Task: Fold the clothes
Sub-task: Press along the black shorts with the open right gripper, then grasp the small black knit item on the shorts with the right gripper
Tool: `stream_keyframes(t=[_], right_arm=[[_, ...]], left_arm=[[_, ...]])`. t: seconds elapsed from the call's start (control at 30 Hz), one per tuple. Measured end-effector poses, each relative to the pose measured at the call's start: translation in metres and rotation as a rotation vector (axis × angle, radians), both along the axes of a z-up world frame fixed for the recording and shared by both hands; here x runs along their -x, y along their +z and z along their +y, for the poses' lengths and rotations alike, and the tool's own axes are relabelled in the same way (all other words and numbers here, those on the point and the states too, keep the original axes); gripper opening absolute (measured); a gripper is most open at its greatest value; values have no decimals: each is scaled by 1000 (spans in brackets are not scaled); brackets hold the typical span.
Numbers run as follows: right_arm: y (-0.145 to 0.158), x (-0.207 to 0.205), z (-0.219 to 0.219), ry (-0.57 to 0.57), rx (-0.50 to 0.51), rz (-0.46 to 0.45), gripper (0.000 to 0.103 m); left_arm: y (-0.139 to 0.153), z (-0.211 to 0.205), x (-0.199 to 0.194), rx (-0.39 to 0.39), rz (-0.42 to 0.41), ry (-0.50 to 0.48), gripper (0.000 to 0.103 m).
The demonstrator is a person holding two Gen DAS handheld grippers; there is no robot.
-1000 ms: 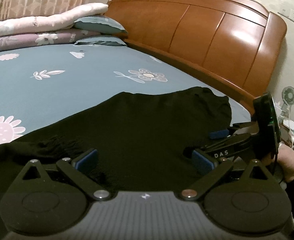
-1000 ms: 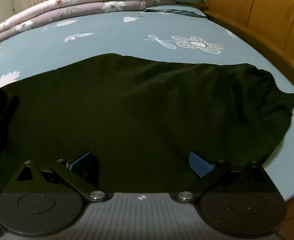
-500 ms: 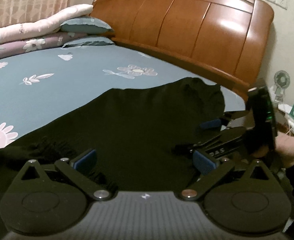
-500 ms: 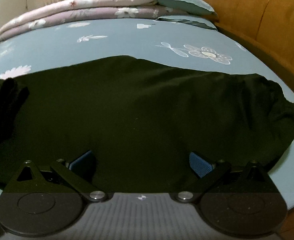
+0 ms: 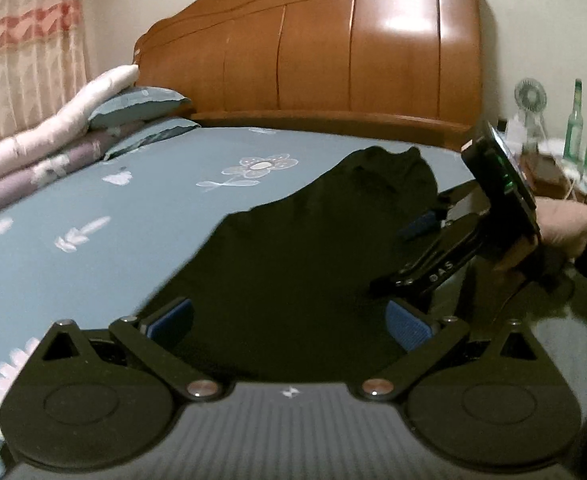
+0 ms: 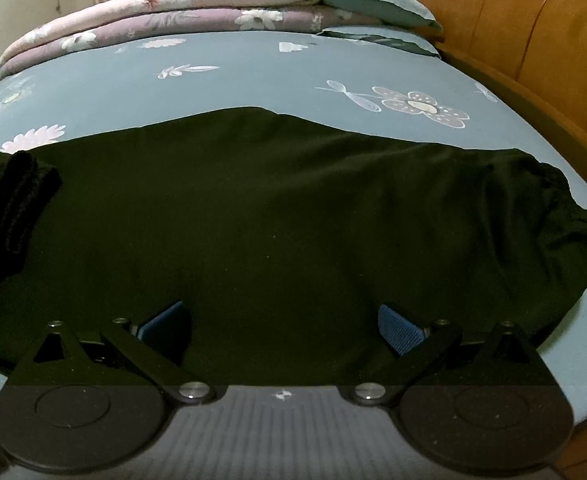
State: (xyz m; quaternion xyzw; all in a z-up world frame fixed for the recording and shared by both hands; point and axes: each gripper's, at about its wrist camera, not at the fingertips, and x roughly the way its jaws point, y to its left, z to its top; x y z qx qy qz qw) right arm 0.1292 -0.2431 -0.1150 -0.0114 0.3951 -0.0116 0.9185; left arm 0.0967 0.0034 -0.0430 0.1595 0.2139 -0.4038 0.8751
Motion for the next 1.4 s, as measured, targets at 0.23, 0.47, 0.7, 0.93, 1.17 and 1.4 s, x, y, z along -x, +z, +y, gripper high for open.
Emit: stream_keyframes(t=[0.23,0.47,0.7,0.93,1.17,1.4], right_arm=[[24,-3,-4,31,-156,-53,103],[13,-14,10,84,-171,-29,103],[9,6,1,66,-64,-43,103],[34,21,-87,-166,-378,-226,103],[35,29,-145,-332,-498,-256,103],[20,40,-187,-458,-611,-273,103]], left_arm=[[-5,22,0,-63,-27,-111,102],[-23,28,-10,-127,33,-46,102],[-21,24,-5,-149,4,-53,102],[-13,21,-12,-95,-61,46,102],[-15,16,-23,-57,-27,41,102],[-17,24,-32,-21,19,91,102]])
